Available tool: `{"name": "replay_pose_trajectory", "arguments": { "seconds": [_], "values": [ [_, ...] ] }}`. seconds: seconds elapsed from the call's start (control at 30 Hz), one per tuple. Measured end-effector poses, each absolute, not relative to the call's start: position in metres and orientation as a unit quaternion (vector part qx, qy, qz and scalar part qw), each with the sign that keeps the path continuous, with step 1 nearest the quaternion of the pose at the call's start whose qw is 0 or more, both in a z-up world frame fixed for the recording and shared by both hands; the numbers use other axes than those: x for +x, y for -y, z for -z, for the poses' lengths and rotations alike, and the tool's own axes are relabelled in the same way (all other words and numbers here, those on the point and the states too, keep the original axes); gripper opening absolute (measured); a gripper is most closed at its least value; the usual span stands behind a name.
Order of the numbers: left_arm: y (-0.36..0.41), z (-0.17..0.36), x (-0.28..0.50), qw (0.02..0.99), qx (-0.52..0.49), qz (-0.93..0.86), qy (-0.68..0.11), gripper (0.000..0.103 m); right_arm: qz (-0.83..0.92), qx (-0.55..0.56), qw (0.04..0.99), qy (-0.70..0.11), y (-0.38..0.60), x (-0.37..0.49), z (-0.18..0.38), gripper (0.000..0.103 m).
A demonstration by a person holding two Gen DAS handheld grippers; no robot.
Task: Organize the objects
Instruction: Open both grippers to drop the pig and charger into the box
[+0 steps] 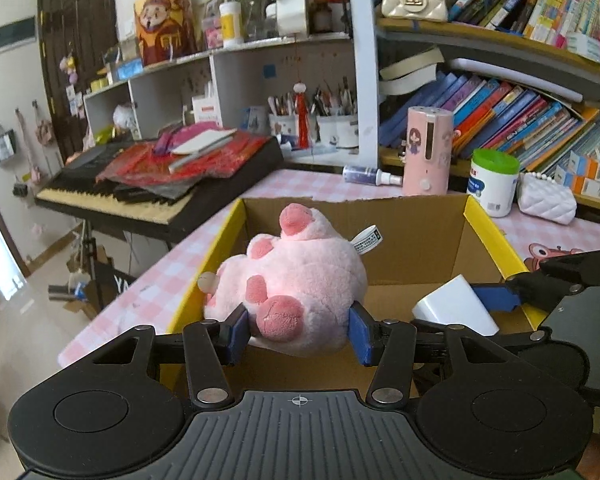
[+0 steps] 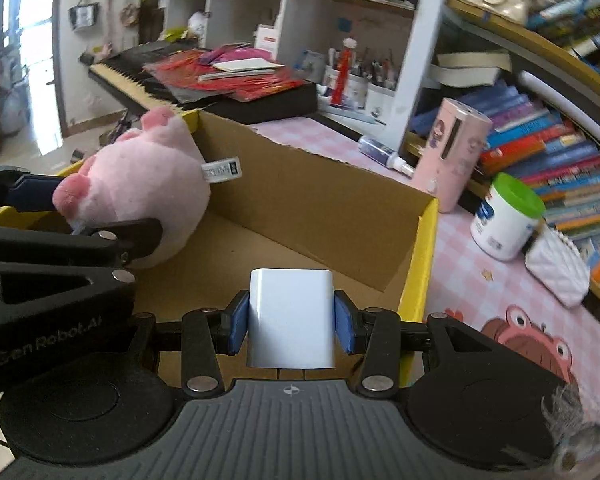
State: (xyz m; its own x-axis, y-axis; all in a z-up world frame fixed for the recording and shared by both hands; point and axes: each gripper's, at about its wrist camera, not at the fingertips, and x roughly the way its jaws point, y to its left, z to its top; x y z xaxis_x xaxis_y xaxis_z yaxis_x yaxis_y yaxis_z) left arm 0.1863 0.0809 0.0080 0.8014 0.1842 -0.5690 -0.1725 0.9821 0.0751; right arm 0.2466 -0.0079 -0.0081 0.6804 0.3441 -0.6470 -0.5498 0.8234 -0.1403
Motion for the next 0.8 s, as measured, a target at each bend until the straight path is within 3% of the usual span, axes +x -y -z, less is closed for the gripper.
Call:
{"name": "replay_pose_trajectory", "arguments": {
  "seconds": [0.57,0.8],
  "values": [
    [-0.087,-0.002,0.195,0.944,-0.030,-0.103,-0.312,0.057,-0.281,-0.185,0.885,-0.320,0.011,0.265,0.008,0.042],
    [-0.089,-0.019,0.179,0.955,-0.038,-0.102,-0.276,0.064,-0.269,-0.174,0.896,-0.309,0.014,0.255,-0.001,0.055]
  ]
}}
